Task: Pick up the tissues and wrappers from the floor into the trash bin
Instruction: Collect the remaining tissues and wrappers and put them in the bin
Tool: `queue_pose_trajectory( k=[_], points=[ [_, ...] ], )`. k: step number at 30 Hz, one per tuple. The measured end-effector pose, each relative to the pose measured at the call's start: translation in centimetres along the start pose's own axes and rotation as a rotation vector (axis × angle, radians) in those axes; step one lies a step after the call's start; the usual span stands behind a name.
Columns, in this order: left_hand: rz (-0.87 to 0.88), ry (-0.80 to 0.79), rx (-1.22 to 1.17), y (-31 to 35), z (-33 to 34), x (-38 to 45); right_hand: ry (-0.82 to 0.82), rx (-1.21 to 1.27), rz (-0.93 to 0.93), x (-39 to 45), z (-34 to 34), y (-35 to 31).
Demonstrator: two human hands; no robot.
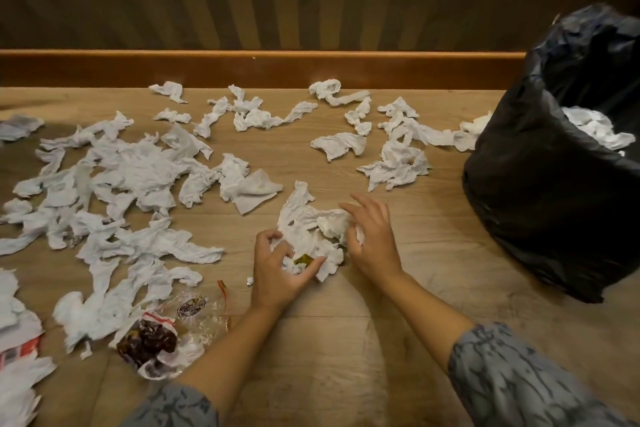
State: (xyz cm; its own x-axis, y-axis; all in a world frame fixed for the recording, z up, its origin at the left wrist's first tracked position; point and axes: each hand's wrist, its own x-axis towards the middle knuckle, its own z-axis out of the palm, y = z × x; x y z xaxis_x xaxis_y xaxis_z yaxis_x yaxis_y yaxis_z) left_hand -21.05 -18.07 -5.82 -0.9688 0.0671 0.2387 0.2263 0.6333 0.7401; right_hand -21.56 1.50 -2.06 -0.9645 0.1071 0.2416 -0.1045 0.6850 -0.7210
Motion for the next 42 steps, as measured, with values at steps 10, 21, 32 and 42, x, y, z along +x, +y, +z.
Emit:
queue_pose_trajectory(
  k=[10, 21, 32, 42],
  points=[
    [-0.082, -0.040, -0.014, -0.1, -0.6, -0.8, -0.446, -0.372, -0.209, -1.3, 0.8, 2.5],
    [0.044, -0.055, 0.143, -0.7, -0.9, -1.7, -0.228, -0.334, -0.254, -6.3, -0.6, 3.6],
    [-0.136, -0.072, -0.128, 2.6, -3.4, 3.5, -0.227, -0.366, -0.270, -3.6, -1.2, 1.5],
    [0.247, 0.205, 0.011, 13.3, -8.9, 13.3, -0.212, -0.370, -0.542, 10.5, -9.4, -5.4]
  ],
)
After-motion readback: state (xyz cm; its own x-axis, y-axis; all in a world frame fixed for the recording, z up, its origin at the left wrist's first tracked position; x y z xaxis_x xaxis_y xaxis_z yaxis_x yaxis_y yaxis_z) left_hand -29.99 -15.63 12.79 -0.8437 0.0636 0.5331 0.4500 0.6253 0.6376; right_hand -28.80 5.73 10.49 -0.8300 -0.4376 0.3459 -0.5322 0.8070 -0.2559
